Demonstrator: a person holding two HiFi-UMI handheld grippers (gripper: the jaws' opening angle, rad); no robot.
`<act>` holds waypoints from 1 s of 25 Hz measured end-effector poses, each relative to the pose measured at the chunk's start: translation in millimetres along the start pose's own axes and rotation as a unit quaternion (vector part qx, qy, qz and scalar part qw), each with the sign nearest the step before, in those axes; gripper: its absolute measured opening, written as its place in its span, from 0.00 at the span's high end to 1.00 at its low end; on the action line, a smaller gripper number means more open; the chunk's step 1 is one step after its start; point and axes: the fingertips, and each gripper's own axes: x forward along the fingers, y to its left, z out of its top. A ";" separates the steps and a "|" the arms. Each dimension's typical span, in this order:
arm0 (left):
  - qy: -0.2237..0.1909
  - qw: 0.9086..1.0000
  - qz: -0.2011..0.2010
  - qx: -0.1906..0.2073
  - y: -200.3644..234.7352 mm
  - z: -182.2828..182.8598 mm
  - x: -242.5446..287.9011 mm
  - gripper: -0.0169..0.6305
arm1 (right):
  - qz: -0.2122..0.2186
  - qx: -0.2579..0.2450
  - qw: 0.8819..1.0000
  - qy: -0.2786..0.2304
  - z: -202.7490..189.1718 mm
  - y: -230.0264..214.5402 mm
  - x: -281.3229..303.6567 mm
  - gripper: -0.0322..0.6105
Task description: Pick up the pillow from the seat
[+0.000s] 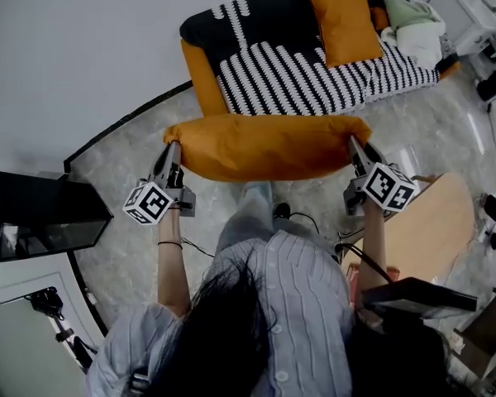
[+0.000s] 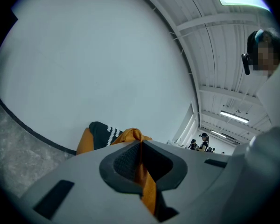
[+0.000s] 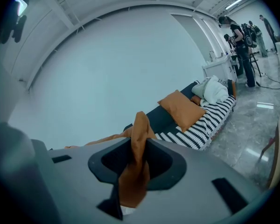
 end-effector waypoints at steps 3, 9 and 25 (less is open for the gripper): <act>-0.003 1.000 0.005 -0.009 1.0 -6.5 -9.8 0.94 | 0.001 -0.003 1.000 0.004 -4.2 -1.1 -8.1 0.79; 0.002 1.000 0.003 -0.019 -0.7 -14.0 -11.9 0.95 | 0.018 0.028 0.999 -0.008 -2.5 1.3 -15.3 0.81; -0.018 1.000 -0.007 -0.012 -12.7 0.7 -9.0 0.95 | 0.015 0.000 1.000 -0.023 6.2 5.9 -24.9 0.81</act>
